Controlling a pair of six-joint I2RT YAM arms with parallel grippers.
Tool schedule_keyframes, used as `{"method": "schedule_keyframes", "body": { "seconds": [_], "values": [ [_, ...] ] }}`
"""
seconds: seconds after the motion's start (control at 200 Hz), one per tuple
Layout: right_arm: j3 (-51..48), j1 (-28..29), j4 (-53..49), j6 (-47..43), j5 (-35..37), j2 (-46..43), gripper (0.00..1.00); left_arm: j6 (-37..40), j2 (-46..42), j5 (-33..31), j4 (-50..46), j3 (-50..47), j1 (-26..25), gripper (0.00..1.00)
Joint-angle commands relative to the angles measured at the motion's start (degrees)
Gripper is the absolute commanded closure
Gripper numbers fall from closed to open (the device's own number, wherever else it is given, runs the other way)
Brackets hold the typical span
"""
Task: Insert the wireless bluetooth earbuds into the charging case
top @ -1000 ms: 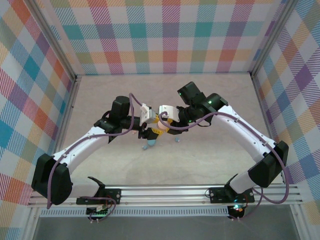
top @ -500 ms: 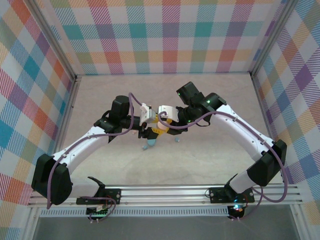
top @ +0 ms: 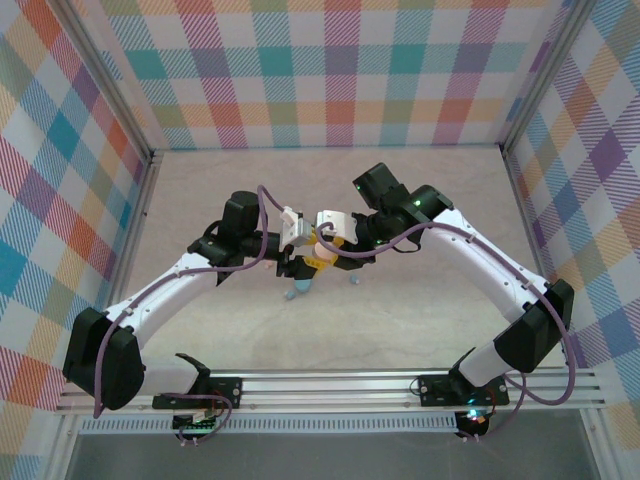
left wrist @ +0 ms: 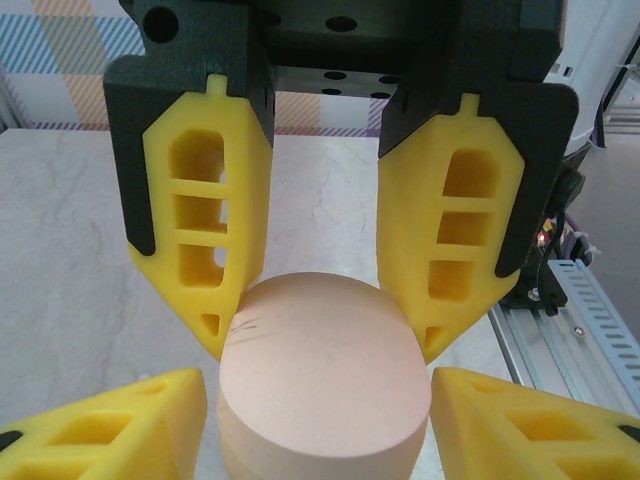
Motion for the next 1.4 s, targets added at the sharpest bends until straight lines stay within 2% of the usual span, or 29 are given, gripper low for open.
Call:
{"method": "schedule_keyframes", "body": {
  "seconds": [0.0, 0.215, 0.675, 0.94, 1.395],
  "values": [
    [1.5, 0.3, -1.5, -1.3, -2.6, -0.4, 0.79, 1.3, -0.6, 0.2, 0.0, 0.0, -0.6, 0.38],
    [1.4, 0.3, -1.5, -1.4, -2.9, -1.0, 0.79, 1.3, -0.5, 0.7, 0.1, -0.1, -0.6, 0.42],
    [0.7, 0.1, -1.4, -1.9, -2.0, -2.0, 0.81, 1.9, -1.2, -0.4, -0.4, -0.6, -0.4, 0.38],
    [0.0, -0.2, -1.2, -2.0, -2.3, -2.6, 0.81, 1.8, -1.0, 0.8, -0.6, -0.3, 0.0, 0.45],
    [0.1, -0.2, -1.2, -1.9, -2.8, -1.9, 0.81, 0.3, -0.4, 3.8, 0.8, 0.2, 0.0, 0.46]
  ]
}}
